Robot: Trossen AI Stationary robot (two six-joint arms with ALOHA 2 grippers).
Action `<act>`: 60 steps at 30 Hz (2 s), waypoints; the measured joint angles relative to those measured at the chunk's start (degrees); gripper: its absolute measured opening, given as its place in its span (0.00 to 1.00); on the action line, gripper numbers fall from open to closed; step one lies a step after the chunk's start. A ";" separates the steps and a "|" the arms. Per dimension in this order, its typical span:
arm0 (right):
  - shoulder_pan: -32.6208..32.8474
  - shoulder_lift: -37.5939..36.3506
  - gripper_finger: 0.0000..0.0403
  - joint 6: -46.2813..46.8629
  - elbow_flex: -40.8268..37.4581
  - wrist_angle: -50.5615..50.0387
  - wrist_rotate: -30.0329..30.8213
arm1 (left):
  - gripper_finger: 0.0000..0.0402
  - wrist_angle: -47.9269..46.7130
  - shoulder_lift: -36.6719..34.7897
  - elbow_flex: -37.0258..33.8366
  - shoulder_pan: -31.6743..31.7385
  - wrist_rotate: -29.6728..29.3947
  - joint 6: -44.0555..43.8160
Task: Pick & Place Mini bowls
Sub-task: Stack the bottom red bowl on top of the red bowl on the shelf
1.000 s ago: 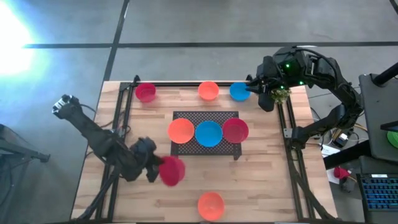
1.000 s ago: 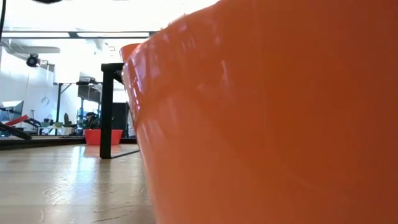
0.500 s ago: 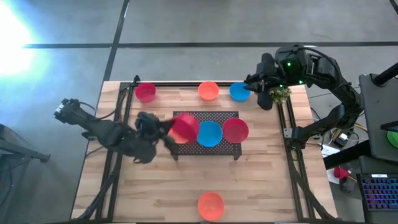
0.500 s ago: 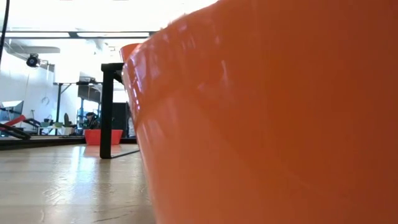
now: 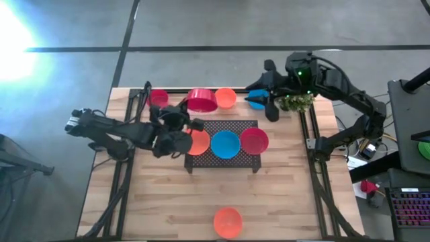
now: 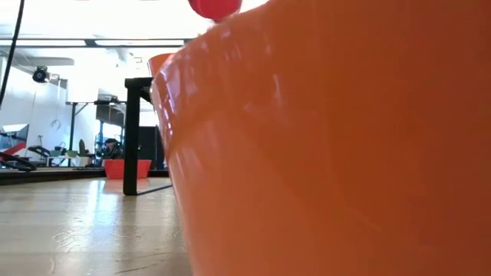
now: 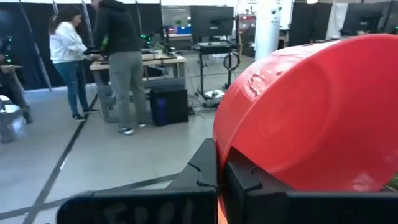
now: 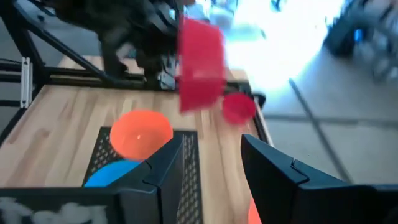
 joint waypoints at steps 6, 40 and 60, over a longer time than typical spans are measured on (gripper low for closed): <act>2.90 0.07 0.42 -4.59 -4.87 10.20 0.04 | 0.00 9.33 1.17 0.11 3.76 4.88 7.54; 4.37 0.00 0.44 -4.69 -13.10 24.61 16.83 | 0.00 34.83 5.13 1.99 7.00 14.20 28.58; 4.36 0.02 0.21 -2.52 -13.42 24.65 26.28 | 0.00 35.26 5.39 1.88 6.87 17.68 31.58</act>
